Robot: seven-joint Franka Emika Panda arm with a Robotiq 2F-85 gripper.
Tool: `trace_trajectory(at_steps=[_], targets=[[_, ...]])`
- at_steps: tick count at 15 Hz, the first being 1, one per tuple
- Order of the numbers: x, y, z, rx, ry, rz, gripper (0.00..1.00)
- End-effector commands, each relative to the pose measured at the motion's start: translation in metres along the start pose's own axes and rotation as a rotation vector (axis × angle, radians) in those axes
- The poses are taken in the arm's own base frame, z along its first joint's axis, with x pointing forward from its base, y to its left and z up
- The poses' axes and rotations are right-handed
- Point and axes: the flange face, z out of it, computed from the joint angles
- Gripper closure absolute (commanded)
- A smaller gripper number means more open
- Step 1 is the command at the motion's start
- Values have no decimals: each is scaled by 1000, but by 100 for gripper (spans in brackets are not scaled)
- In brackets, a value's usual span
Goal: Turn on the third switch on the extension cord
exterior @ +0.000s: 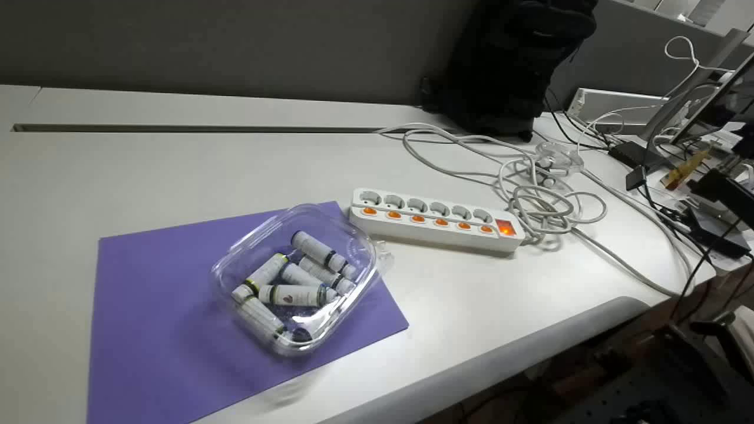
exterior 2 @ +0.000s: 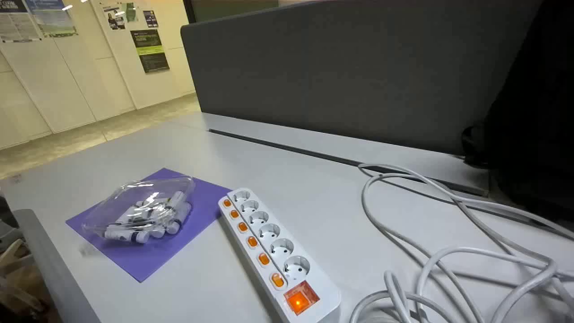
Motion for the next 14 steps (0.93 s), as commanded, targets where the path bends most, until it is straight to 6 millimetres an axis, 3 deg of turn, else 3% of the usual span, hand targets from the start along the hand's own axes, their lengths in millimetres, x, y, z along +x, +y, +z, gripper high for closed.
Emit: trace_trajectory(at_steps=[1, 12, 14], targets=[[0, 0, -1, 0, -1, 0, 0], [0, 0, -1, 0, 0, -2, 0], [13, 2, 8, -2, 37, 12, 0]])
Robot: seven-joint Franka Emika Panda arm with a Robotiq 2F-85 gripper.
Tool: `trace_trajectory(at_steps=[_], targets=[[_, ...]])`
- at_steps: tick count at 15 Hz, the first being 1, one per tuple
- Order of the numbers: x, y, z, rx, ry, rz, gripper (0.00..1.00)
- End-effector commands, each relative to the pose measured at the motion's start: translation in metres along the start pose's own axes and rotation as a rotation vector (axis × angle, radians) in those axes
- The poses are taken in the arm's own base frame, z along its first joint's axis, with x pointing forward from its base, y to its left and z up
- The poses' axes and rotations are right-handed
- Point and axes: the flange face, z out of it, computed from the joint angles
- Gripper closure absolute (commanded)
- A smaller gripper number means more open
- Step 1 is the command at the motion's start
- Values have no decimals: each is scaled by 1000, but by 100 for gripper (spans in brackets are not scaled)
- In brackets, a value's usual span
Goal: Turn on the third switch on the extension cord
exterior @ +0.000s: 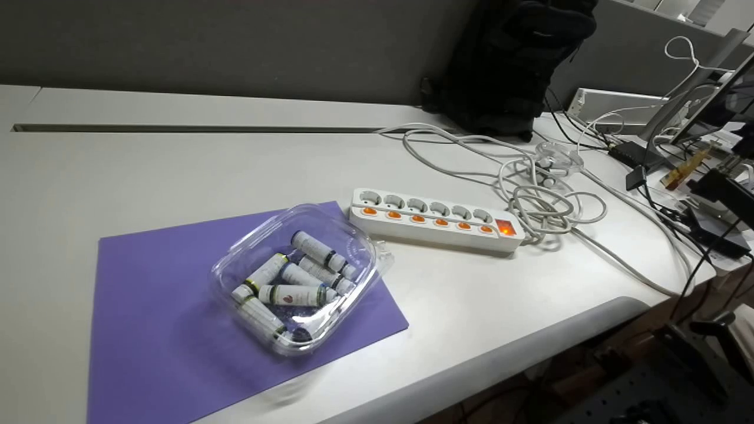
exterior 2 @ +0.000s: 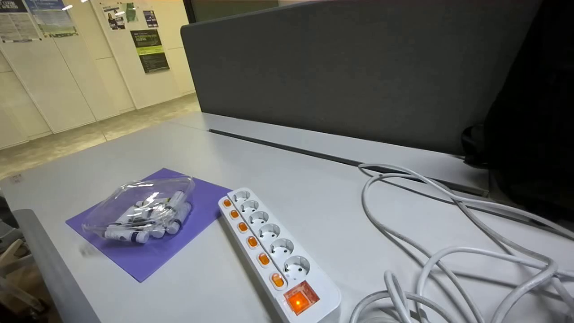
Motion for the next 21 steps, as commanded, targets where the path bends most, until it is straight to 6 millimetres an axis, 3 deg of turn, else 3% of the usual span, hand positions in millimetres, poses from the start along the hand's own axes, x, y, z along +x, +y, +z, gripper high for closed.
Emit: trace_trajectory(at_steps=[1, 7, 11, 17, 20, 21], targets=[[17, 2, 11, -1, 56, 21, 0], [60, 5, 46, -88, 291, 20, 0], [87, 18, 67, -123, 412, 53, 0], [125, 43, 93, -129, 483, 118, 0], [142, 51, 117, -135, 455, 142, 0], [147, 54, 125, -138, 442, 147, 25]])
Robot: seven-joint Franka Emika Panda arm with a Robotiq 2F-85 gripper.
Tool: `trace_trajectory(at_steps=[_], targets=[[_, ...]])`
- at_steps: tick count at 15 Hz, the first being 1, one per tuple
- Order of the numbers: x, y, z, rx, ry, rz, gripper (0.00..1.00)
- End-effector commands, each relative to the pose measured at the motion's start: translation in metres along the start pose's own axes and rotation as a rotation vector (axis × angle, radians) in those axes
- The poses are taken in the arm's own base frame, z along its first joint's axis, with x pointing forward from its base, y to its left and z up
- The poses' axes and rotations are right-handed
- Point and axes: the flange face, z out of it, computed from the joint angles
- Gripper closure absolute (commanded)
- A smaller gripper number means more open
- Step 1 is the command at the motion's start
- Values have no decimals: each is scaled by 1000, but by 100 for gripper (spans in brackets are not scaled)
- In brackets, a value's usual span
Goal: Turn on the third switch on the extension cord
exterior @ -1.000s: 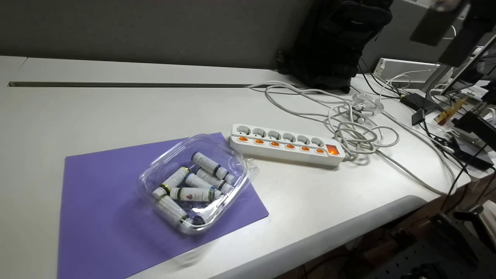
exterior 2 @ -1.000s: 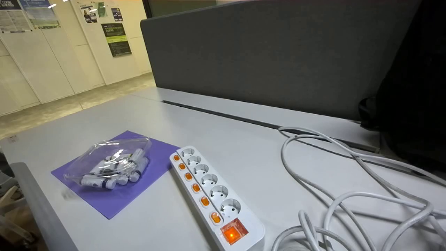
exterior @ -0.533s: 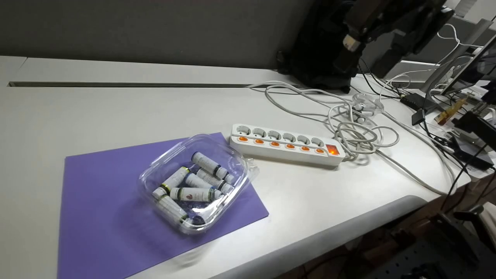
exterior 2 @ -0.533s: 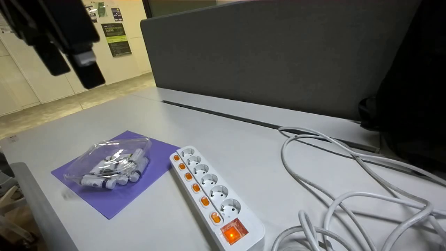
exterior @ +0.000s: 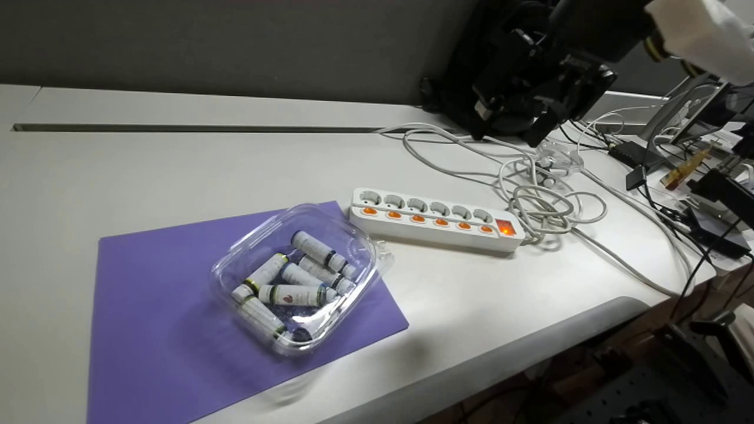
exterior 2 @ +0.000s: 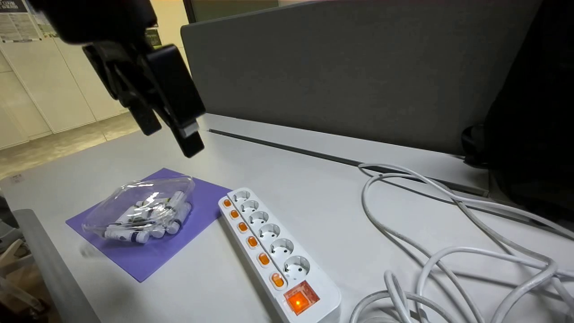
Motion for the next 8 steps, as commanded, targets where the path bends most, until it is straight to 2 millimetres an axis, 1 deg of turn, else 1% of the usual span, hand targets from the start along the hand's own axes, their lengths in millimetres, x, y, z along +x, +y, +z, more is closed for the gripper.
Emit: trace_trajectory(at_steps=[1, 4, 8], targets=[[8, 2, 34, -13, -39, 48, 26], [10, 4, 57, -24, -66, 65, 47], [16, 4, 78, -36, -90, 84, 76]])
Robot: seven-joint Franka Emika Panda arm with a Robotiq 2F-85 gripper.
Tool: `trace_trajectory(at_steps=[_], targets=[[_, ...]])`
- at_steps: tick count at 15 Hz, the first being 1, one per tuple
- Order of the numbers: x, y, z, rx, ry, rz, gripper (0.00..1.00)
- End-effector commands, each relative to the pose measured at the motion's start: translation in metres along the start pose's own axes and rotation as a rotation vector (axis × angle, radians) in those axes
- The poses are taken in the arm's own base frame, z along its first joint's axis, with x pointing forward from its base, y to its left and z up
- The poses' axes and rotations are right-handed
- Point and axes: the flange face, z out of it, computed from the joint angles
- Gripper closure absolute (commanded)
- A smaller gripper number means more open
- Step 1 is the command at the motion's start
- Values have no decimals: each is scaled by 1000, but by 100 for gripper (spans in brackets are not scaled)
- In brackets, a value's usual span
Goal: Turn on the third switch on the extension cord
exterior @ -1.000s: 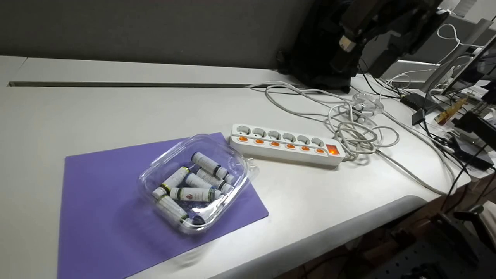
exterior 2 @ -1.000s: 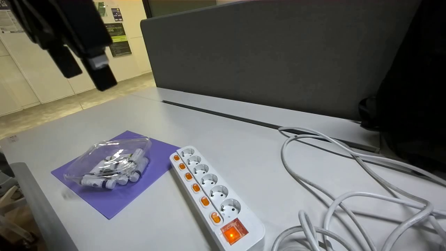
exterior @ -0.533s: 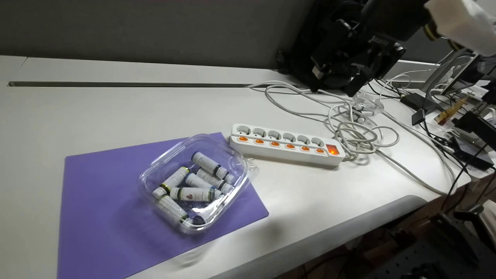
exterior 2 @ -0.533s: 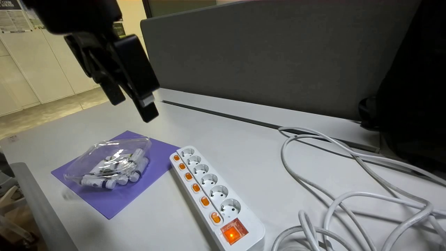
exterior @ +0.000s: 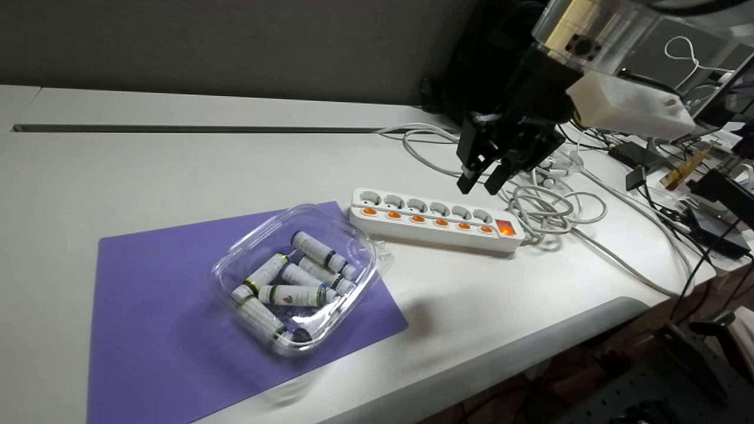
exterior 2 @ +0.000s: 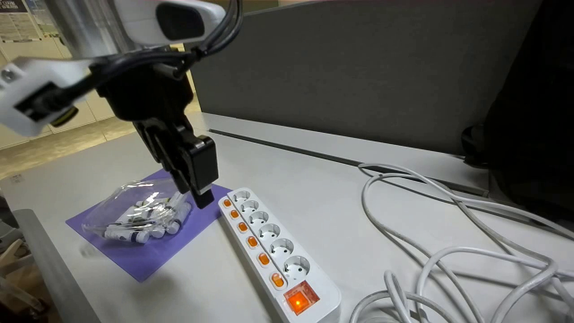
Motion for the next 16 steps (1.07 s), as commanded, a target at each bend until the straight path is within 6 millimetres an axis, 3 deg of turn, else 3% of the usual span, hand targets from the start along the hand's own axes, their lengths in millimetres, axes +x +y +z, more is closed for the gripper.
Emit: trace_trajectory(at_steps=[1, 4, 6, 7, 16], targets=[[15, -2, 14, -2, -20, 46, 82], [21, 0, 25, -4, -41, 60, 99], [24, -1, 32, 4, -79, 56, 100], [14, 1, 27, -7, -52, 28, 99], [23, -3, 38, -2, -16, 53, 100]])
